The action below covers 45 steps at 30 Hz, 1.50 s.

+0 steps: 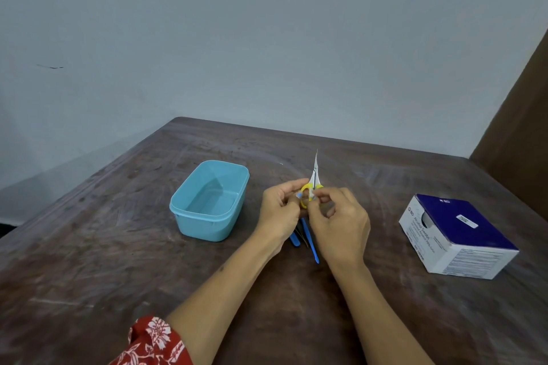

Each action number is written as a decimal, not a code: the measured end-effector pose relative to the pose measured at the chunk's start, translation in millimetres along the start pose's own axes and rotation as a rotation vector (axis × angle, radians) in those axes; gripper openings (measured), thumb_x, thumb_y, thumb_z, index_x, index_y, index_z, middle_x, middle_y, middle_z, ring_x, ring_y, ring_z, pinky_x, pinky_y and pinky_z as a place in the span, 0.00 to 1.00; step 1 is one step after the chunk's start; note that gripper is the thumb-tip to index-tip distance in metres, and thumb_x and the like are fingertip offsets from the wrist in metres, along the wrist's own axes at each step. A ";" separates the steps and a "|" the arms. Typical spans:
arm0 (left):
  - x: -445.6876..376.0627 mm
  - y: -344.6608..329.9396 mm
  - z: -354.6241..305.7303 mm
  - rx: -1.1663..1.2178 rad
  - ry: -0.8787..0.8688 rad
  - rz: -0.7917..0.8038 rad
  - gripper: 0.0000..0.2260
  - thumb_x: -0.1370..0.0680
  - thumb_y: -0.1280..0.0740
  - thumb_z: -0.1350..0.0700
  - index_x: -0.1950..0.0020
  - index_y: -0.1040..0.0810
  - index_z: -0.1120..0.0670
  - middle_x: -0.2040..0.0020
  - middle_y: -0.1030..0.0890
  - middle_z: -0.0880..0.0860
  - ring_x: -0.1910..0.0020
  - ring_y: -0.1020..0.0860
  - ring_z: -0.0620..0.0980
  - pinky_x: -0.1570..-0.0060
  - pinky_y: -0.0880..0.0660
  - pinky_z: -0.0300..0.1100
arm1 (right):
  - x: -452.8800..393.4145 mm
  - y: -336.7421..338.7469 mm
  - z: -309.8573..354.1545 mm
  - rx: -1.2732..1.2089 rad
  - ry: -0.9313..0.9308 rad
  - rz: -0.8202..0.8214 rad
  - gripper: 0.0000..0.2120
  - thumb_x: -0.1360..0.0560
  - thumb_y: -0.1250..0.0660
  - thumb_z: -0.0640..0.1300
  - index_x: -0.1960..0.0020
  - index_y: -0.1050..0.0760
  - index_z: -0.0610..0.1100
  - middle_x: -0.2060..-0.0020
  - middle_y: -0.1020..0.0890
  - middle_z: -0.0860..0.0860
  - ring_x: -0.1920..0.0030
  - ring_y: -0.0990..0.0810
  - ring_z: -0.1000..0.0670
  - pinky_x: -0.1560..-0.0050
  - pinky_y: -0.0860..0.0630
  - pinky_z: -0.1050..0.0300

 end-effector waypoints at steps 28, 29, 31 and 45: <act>-1.1 2.2 3.9 0.019 -0.069 -0.007 0.09 0.24 0.35 0.65 0.45 0.21 0.61 0.60 0.16 0.51 0.62 0.17 0.44 0.62 0.20 0.36 | -0.5 0.1 0.4 -0.011 0.019 -0.016 0.05 0.27 0.30 0.39 0.52 0.19 0.44 0.58 0.21 0.51 0.66 0.27 0.57 0.68 0.33 0.67; -0.9 1.5 4.6 0.016 -0.073 -0.011 0.09 0.24 0.35 0.65 0.45 0.20 0.61 0.61 0.16 0.50 0.63 0.17 0.44 0.62 0.20 0.36 | -0.5 0.1 0.2 -0.020 0.028 -0.016 0.05 0.27 0.30 0.39 0.51 0.19 0.44 0.58 0.21 0.51 0.66 0.27 0.57 0.68 0.32 0.67; -0.9 1.3 5.6 0.003 -0.088 -0.040 0.08 0.24 0.35 0.65 0.46 0.20 0.60 0.64 0.16 0.47 0.63 0.17 0.44 0.63 0.20 0.36 | -0.2 0.2 0.9 -0.019 0.046 -0.008 0.04 0.29 0.29 0.39 0.54 0.19 0.44 0.60 0.21 0.51 0.65 0.26 0.55 0.69 0.30 0.63; -0.4 2.1 6.7 -0.340 -0.164 0.059 0.11 0.24 0.35 0.66 0.43 0.20 0.59 0.51 0.16 0.56 0.52 0.17 0.47 0.52 0.20 0.38 | -2.1 4.2 -2.0 -0.052 -0.100 -0.090 0.06 0.29 0.30 0.40 0.53 0.20 0.47 0.62 0.21 0.53 0.68 0.26 0.54 0.68 0.35 0.66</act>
Point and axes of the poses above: each hand's wrist, its own x-axis away from the middle knuckle, its own y-axis out of the back of the hand, z = x × y, the point moved 1 cm from there along -x, towards the middle knuckle
